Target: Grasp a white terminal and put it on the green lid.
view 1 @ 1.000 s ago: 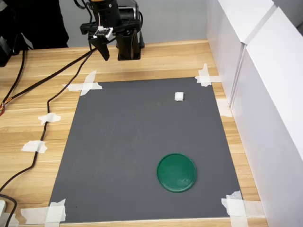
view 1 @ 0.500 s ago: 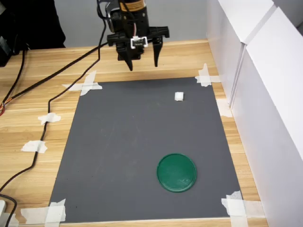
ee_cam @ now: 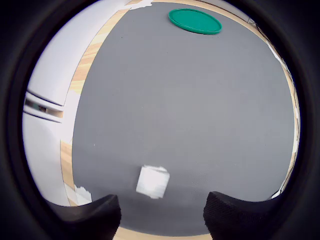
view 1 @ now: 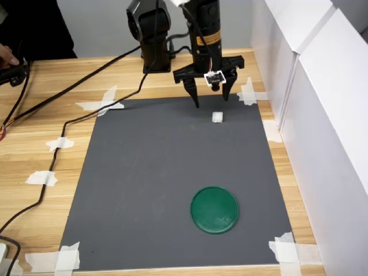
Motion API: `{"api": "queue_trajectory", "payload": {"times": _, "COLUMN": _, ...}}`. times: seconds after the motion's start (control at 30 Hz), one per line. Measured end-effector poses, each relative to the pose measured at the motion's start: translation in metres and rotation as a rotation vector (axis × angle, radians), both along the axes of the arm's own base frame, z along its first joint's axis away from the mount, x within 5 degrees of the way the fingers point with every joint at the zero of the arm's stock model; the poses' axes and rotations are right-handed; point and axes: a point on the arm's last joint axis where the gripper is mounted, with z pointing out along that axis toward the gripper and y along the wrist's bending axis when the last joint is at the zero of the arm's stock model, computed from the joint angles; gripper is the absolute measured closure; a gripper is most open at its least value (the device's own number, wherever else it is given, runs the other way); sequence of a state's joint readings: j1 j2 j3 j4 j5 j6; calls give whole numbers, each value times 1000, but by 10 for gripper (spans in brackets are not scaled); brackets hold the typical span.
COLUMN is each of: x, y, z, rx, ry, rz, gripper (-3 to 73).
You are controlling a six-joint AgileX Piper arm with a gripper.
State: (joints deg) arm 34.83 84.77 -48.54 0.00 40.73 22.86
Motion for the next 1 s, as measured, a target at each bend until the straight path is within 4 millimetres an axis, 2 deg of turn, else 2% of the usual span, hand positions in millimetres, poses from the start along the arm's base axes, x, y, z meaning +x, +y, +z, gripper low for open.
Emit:
{"api": "queue_trajectory", "payload": {"times": 0.5, "x": 12, "y": 8, "z": -24, "rx": -5, "ry": 25, "rz": -33, "gripper": 72}}
{"api": "queue_trajectory", "payload": {"times": 1.0, "x": 17, "y": 12, "z": -36, "rx": -26, "ry": 64, "rz": -53, "gripper": 78}}
